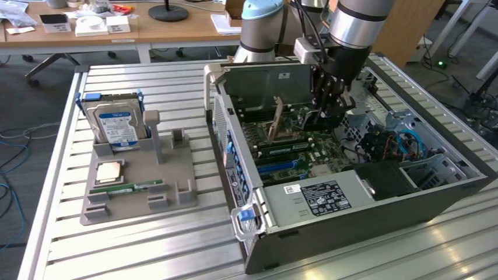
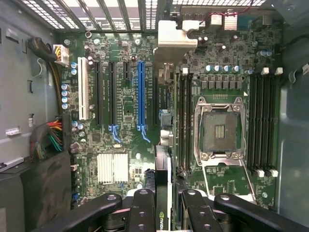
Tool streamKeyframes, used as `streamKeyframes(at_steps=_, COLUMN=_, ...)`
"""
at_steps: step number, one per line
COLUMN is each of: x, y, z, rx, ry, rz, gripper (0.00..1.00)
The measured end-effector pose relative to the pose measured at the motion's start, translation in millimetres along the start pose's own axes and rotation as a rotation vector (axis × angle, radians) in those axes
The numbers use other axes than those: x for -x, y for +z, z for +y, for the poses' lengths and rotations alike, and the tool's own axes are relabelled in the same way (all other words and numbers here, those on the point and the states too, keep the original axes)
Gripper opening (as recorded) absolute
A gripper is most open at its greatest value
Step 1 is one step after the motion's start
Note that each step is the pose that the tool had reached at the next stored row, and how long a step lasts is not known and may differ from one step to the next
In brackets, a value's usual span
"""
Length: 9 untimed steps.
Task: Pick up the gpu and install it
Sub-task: 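Insert the gpu into the slot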
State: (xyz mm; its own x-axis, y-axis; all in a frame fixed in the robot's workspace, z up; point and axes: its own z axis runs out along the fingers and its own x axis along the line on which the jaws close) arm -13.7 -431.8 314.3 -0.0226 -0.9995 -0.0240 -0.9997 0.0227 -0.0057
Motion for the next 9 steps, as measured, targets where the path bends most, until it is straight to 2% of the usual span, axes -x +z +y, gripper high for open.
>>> streamKeyframes(at_steps=9, x=-2.1, y=5.5, z=2.4, rx=-0.0015, ry=-0.003, rz=0.0, gripper=0.26)
